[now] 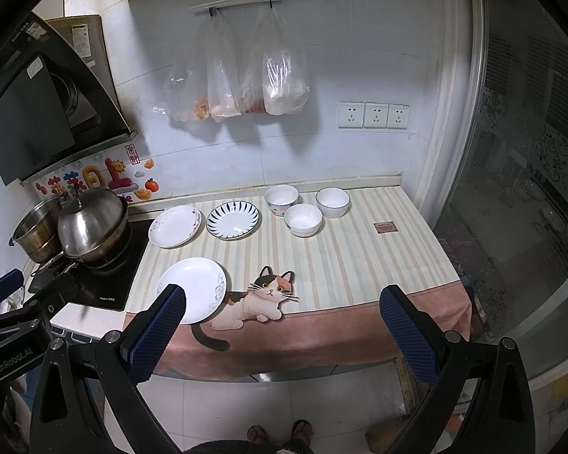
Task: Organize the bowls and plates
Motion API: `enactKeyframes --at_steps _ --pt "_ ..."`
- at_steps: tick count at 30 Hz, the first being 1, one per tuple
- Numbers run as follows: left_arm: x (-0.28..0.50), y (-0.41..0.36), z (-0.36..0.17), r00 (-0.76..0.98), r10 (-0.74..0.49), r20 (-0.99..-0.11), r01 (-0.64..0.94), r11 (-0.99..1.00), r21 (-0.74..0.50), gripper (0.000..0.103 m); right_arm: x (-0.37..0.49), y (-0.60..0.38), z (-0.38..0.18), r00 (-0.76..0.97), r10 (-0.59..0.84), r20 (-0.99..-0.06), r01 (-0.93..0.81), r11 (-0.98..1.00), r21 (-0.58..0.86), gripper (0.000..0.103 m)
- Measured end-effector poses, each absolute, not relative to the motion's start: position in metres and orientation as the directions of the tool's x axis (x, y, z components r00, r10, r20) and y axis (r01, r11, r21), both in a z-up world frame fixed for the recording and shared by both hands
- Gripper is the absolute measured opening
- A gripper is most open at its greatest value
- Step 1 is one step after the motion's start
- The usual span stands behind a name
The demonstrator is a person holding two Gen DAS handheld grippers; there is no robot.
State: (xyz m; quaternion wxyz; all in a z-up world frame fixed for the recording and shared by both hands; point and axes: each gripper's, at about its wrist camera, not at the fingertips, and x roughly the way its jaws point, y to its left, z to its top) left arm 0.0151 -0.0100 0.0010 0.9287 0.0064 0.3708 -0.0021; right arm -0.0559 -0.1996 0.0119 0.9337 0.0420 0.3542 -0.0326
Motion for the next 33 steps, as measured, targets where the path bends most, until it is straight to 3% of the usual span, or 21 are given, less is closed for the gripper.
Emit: enactKeyframes --at_steps 33 --pt "0.0154 -0.0114 0.0058 0.73 -0.003 -0.684 0.022 1.0 0.018 0.103 -0.0509 -0.2015 0.0131 0.748 -0.027 -0.664 0.09 0.994 0.061 0.103"
